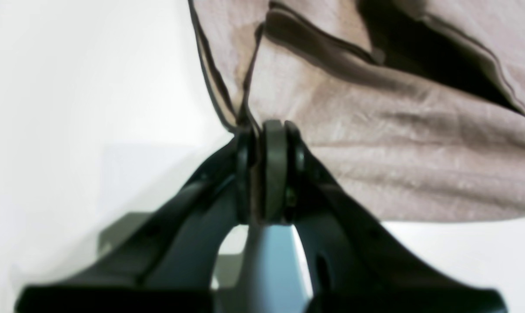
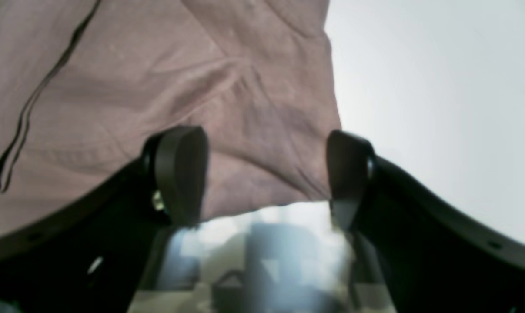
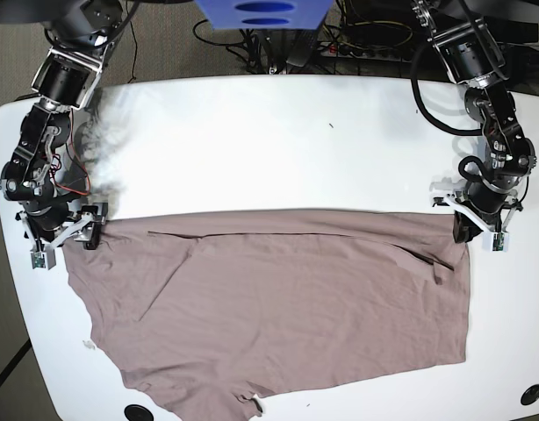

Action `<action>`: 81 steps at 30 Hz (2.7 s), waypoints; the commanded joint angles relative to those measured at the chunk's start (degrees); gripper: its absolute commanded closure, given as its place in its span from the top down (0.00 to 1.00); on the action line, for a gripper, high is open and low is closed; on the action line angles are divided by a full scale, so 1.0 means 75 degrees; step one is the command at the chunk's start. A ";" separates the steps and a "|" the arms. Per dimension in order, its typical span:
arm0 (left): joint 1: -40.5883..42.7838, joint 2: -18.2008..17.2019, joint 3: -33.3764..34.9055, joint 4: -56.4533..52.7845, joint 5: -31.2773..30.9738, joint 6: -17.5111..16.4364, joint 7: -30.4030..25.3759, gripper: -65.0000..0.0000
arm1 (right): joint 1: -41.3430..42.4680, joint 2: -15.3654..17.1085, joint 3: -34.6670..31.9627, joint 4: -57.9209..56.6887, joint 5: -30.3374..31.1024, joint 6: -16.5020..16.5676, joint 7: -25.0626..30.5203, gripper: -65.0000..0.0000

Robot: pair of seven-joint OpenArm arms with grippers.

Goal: Fold the T-shirt properly
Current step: 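Hold the stretched shirt edge with both grippers, adjusting the right gripper, then pull the held shirt edge further with both grippers toward the robot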

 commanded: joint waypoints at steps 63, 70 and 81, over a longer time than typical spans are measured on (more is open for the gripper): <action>0.0185 -0.0167 -0.0040 0.0095 0.0197 0.0038 0.0194 0.03 | -0.0637 -0.0081 -0.0038 0.0278 -0.0271 0.0092 0.0724 0.02; 0.0455 -0.0099 -0.0046 0.0414 0.0201 0.0124 0.0199 0.03 | -0.0860 -0.0051 -0.0041 0.0861 -0.0144 0.0098 0.0453 0.02; 0.0989 -0.0047 0.0006 0.1794 0.0206 0.0156 0.0641 0.02 | -0.1198 0.0062 -0.0053 0.2438 0.0479 0.0161 -0.0059 0.02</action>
